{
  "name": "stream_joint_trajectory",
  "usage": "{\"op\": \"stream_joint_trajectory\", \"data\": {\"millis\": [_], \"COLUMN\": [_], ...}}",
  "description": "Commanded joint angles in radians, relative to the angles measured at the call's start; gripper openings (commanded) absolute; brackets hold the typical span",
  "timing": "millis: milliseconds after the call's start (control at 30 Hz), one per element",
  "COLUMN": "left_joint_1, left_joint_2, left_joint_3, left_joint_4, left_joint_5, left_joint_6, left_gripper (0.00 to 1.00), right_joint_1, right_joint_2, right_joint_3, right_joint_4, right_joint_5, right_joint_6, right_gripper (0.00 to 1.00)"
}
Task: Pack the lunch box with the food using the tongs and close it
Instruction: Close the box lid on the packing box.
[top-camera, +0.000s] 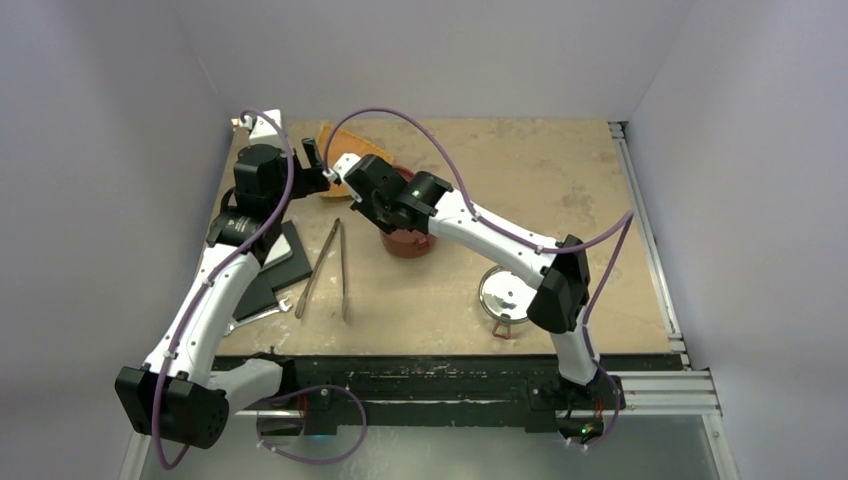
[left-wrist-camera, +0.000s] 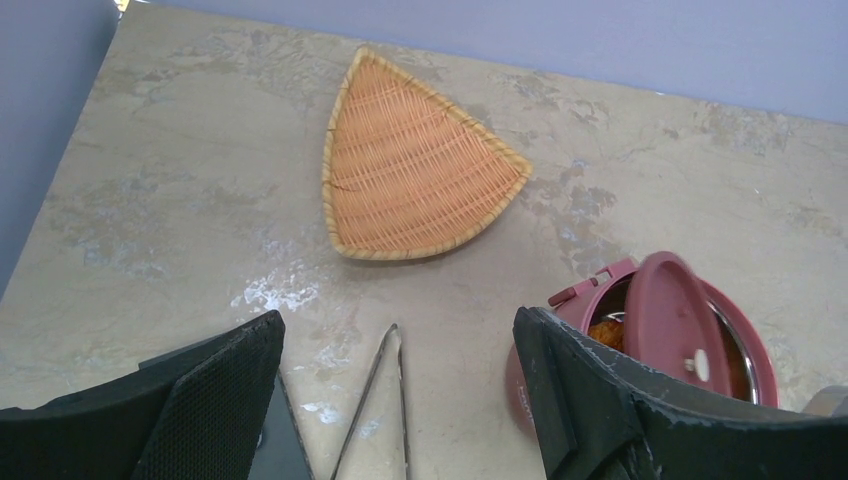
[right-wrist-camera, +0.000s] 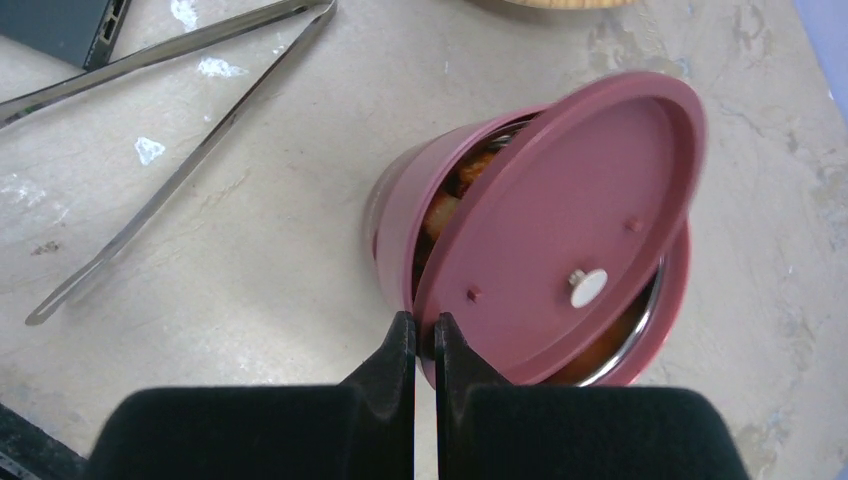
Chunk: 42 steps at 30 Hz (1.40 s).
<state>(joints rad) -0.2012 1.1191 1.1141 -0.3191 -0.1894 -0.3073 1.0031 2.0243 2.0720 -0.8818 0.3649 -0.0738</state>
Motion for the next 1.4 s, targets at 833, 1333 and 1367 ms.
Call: {"op": "stream_joint_trajectory", "data": {"millis": [833,1333,1367], "left_joint_1": [0.025,0.025,0.025], "left_joint_2": [0.016,0.059,0.062], "left_joint_3": [-0.022,-0.096,-0.109], "left_joint_4": [0.053,0.09,0.101], "left_joint_5": [0.087,0.288,0.326], "left_joint_6": [-0.045,-0.044,-0.043], "left_gripper": [0.86,0.73,0.69], "right_joint_1": [0.006,-0.055,-0.073], "right_joint_2": [-0.106,-0.394,-0.415], "right_joint_3": [-0.076,-0.286,-0.312], "right_joint_4": [0.069,0.243,0.261], "right_joint_5": [-0.032,-0.076,-0.085], "right_joint_6": [0.041,0.197,0.21], "right_gripper": [0.48,0.73,0.74]}}
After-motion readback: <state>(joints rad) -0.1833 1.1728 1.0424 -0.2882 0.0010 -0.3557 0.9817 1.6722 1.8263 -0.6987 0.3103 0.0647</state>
